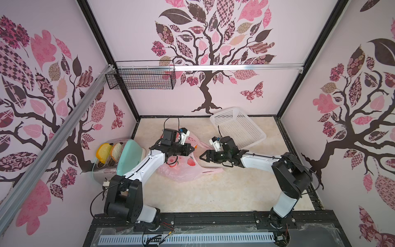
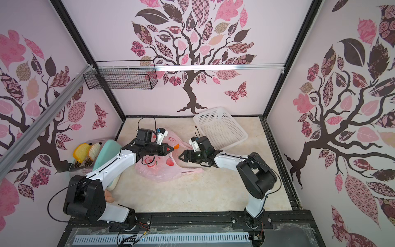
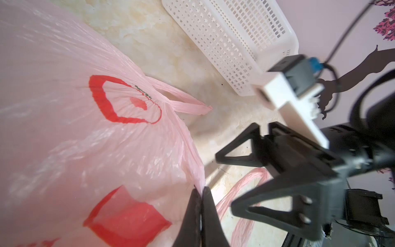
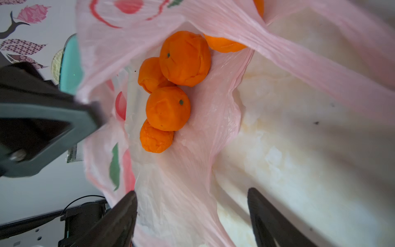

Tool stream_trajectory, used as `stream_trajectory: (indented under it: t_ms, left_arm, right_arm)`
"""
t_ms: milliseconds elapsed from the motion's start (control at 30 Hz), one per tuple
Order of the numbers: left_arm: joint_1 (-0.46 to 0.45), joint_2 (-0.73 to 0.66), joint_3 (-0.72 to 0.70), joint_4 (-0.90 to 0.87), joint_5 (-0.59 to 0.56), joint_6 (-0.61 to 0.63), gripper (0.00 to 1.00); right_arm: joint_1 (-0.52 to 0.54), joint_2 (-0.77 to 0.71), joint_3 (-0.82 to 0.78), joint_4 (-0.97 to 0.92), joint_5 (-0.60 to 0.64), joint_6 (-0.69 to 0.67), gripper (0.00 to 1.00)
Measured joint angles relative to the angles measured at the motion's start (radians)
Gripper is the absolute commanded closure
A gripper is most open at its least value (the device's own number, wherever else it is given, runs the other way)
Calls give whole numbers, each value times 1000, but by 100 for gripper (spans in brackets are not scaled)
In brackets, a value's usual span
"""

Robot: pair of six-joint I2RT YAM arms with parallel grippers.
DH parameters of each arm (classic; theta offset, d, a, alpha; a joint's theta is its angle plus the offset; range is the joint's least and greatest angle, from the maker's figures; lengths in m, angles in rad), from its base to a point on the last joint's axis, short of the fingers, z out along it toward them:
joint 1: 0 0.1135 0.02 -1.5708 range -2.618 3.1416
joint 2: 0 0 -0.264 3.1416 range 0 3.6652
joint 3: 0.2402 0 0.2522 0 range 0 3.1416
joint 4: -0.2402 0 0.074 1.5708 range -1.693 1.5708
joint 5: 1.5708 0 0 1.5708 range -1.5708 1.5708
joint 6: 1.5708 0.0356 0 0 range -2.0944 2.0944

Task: Place the oranges into plastic bags & tie knots
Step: Adjust the plastic bag at the center of the board.

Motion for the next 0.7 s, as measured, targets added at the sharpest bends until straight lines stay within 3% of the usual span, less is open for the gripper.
stream_trajectory:
  t_ms: [133,167,233,333,533,700]
  left_arm:
    - [0,6,6,-2,-2,2,100]
    - [0,6,7,-2,-3,3,95]
    - [0,8,11,-6,-2,7,75]
    - [0,16,31,-25,-3,17,64]
    - [0,22,93,-64,-21,54,51]
    - [-5,57,174,-131,-41,121,51]
  right_arm:
    - [-13,-191,-74,-126,71,-82,8]
    - [-17,-221,-87,-155,90,-98,7]
    - [-21,-292,-124,-235,146,-135,5]
    - [-24,-357,-178,-300,207,-154,4]
    - [-29,-366,-290,-308,208,-119,11]
    - [-29,-308,-306,-249,222,-115,16]
